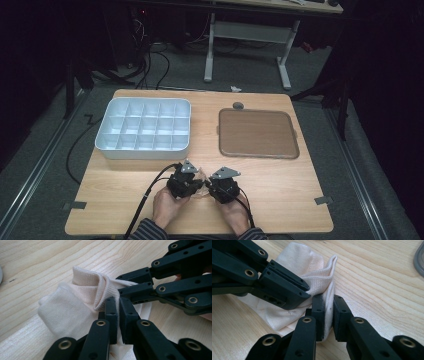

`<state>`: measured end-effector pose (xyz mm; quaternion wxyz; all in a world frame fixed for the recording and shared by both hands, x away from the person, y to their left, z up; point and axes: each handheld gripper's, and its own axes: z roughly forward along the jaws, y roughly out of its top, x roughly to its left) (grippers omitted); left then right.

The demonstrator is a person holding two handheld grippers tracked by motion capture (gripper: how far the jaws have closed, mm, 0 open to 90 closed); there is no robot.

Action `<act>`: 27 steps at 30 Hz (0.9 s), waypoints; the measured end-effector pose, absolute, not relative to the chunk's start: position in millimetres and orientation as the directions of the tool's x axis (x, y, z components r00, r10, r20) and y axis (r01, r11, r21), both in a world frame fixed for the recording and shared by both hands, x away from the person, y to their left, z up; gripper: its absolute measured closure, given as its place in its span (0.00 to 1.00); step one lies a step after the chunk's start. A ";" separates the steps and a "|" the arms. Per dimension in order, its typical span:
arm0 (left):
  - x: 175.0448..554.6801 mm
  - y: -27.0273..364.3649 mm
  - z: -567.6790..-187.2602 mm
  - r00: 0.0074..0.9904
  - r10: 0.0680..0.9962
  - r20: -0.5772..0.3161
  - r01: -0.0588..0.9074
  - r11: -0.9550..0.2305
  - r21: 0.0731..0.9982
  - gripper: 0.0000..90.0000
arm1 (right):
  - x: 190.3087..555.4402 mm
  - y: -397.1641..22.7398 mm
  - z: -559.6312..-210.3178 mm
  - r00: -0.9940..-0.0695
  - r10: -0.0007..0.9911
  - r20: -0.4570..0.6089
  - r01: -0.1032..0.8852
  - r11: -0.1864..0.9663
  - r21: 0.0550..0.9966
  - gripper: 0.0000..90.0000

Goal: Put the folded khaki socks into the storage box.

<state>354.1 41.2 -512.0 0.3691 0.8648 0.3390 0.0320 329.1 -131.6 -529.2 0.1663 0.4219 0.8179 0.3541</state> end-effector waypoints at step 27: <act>338.1 76.1 -486.5 0.770 0.585 -0.254 0.536 -0.378 0.755 0.80 | 317.8 -141.8 -512.3 -0.594 0.803 0.053 0.564 0.369 0.739 0.81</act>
